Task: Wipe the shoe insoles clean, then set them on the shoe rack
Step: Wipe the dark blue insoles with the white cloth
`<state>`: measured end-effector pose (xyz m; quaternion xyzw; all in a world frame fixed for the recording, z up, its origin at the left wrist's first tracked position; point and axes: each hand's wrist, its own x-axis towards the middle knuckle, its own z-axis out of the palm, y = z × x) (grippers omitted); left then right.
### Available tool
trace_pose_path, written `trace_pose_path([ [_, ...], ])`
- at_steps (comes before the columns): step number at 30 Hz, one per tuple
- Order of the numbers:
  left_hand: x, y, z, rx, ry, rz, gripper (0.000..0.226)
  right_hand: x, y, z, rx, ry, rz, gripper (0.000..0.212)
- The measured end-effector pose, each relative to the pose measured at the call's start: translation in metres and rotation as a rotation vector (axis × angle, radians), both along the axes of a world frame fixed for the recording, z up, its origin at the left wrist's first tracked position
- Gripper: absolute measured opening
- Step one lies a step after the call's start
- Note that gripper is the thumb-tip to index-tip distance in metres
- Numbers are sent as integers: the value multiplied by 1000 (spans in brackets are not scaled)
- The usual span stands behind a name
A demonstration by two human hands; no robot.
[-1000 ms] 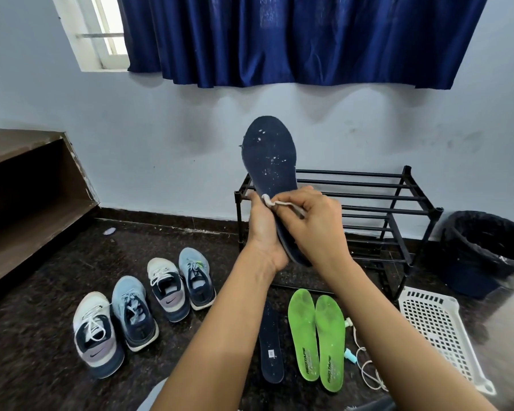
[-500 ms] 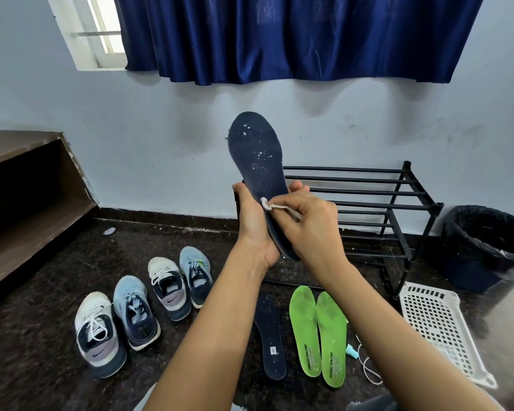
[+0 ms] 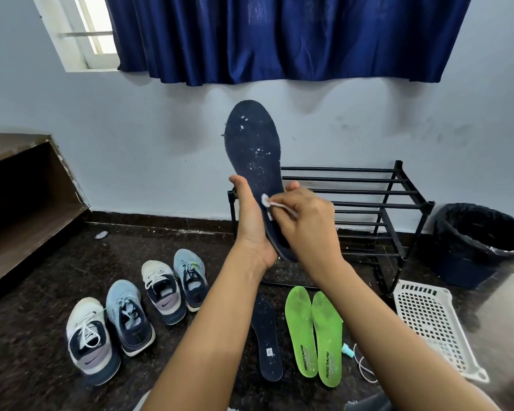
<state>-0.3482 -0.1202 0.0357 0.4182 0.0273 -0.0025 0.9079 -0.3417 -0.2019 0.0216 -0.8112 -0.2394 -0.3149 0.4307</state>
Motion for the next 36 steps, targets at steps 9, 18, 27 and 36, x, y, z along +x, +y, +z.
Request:
trace_pose_path([
  [9, 3, 7, -3, -46, 9, -56, 98, -10, 2, -3, 20, 0, 52, 13],
  [18, 7, 4, -9, -53, 25, -52, 94, -12, 1, -6, 29, 35, 40, 16],
  [27, 11, -4, -9, -25, 43, -67, 89, -11, -1, -4, 82, 65, -52, 16],
  [36, 12, -2, -11, -37, 54, -47, 86, 1, -3, -2, 97, 58, -153, 14],
])
